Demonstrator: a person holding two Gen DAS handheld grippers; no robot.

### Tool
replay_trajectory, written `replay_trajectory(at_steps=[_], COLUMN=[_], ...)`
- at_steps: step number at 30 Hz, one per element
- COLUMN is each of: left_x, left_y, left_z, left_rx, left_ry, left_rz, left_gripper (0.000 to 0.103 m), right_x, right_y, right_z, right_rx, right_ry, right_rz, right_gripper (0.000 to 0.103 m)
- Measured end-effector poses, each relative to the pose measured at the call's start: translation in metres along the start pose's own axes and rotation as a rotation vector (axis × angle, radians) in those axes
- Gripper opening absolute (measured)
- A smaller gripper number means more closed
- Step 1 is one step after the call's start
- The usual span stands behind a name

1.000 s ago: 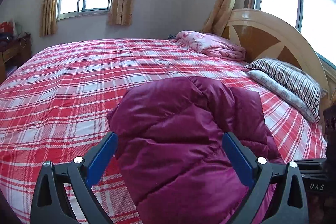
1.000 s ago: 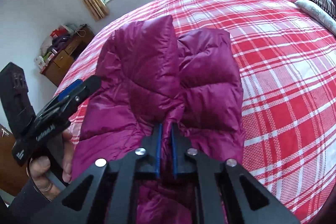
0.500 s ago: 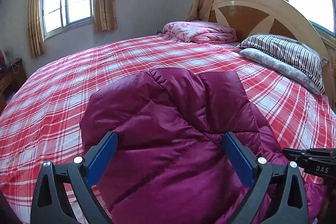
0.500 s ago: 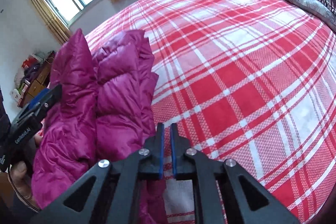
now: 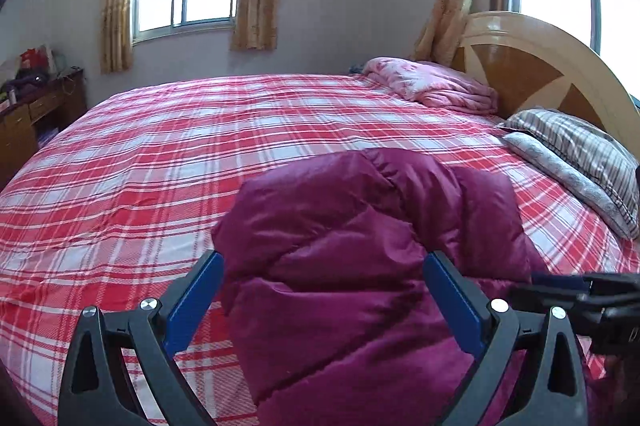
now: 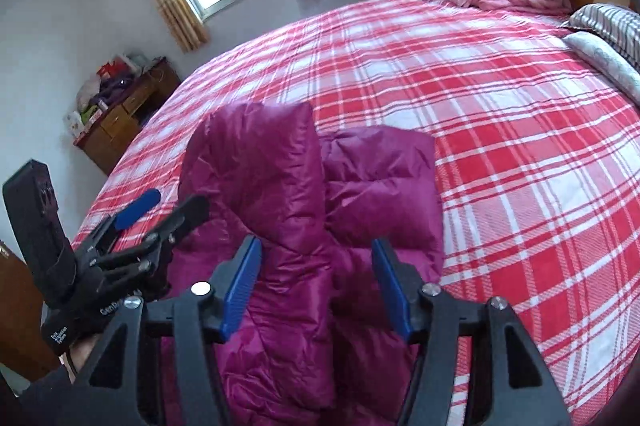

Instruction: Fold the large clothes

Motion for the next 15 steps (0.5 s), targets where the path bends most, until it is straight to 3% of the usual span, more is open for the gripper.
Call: replay_trajectory(at_steps=[2,3,5,9,12,15], left_x=[-0.010,-0.015,-0.020,-0.009,0.023,0.055], left_y=[0.003,0.005,0.006,-0.014,-0.019,-0.002], left_z=[0.007,0.010,0.005,-0.025,-0.026,-0.002], left_rx=[-0.038,-0.061,-0.075,0.013,0.018,-0.044], left_ry=[0.001,-0.002,0.014,0.068,0.068,0.016], left_rz=[-0.042,-0.057,-0.080,-0.090,0.013,0.151], left_gripper=[0.100,0.100,0.100,0.100,0.100,0.100], right_x=[-0.002,-0.008,-0.017,-0.025,0.008,0.053], right_y=[0.004,0.005,0.004,-0.004,0.010,0.033], right_z=[0.015,0.016,-0.001,-0.060,-0.053,-0.026], right_rx=[-0.033,-0.040,0.008,0.147,0.114,0.067], right_ry=[-0.071,-0.124,-0.118,-0.094,0.054,0.094], right_rz=[0.016,0.022,-0.003,-0.015,0.021,0.147], right_gripper=[0.032,0.012,0.009,0.008,0.008,0.008])
Point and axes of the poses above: each gripper's, at about its wrist camera, not at the fingertips, and z roughly the way its jaws point, x to its right, y to its underside, the point moved 9 cm from there along z, roughly the way its jaws point, and after that the axes turned 4 degrees about -z, right-handed, at the moved point
